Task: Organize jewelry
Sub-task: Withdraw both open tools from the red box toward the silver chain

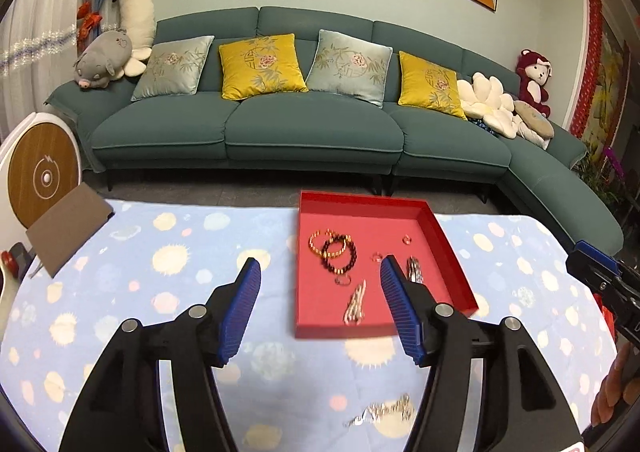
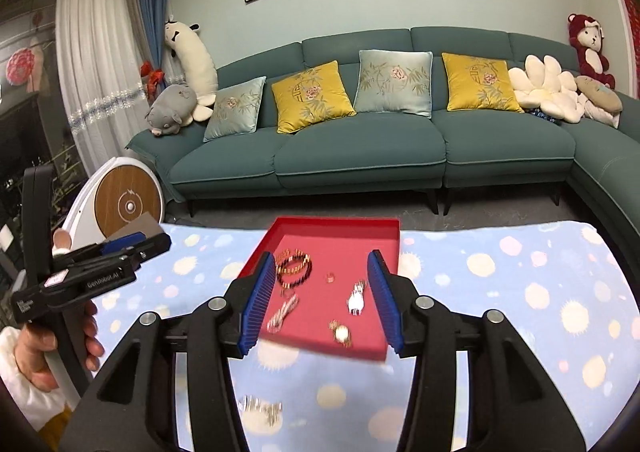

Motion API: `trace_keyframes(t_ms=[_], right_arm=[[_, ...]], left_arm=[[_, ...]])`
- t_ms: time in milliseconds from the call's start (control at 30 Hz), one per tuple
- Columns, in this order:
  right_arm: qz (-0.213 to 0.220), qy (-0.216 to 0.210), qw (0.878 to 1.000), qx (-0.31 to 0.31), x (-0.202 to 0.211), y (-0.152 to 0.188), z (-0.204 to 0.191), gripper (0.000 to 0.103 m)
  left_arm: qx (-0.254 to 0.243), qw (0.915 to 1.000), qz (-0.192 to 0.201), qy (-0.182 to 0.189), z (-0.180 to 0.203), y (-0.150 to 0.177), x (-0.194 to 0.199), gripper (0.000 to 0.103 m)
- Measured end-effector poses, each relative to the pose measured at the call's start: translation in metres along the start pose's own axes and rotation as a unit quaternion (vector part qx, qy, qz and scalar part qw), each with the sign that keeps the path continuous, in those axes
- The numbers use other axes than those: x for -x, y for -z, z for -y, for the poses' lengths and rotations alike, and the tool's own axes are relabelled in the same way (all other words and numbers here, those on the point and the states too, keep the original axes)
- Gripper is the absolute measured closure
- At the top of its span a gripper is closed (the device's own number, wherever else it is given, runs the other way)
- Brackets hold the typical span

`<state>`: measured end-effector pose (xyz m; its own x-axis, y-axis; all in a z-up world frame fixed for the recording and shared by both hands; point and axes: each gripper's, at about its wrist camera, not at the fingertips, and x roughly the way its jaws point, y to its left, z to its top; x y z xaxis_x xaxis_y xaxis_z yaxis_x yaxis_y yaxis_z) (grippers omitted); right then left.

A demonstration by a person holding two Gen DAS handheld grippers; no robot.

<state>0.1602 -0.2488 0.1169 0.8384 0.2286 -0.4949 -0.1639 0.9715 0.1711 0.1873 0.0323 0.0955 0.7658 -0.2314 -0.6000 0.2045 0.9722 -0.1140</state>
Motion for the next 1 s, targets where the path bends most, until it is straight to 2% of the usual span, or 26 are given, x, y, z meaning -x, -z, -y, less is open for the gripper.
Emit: trace_keyframes(t_ms=[167,300,400,500,767,1000], right_arm=[[-0.042,-0.002,0.999,0.02,0.014,0.049,-0.019,0.057],[-0.085,-0.011,0.996,0.038,-0.004,0.082,-0.033,0.057],[-0.112,-0.012,0.992,0.059,-0.023,0.102,-0.046,0.057],[-0.132,-0.015,0.989,0.067,-0.041,0.114,-0.055,0.057],[-0.18,-0.012,0.982,0.063,-0.085,0.14,-0.062,0.057],[-0.204,-0.01,0.977,0.067,-0.104,0.151,-0.066,0.059]], left_arm=[[0.015,0.999,-0.043,0.0,-0.004,0.054,0.01,0.043],[0.028,0.9965,-0.077,-0.017,-0.01,0.096,0.001,0.043],[0.025,0.9938,-0.106,-0.023,-0.015,0.114,-0.012,0.043],[0.013,0.9938,-0.106,-0.03,-0.019,0.125,-0.016,0.043],[0.025,0.9916,-0.122,-0.032,-0.033,0.135,-0.026,0.043],[0.02,0.9908,-0.131,-0.027,-0.035,0.142,-0.028,0.043]])
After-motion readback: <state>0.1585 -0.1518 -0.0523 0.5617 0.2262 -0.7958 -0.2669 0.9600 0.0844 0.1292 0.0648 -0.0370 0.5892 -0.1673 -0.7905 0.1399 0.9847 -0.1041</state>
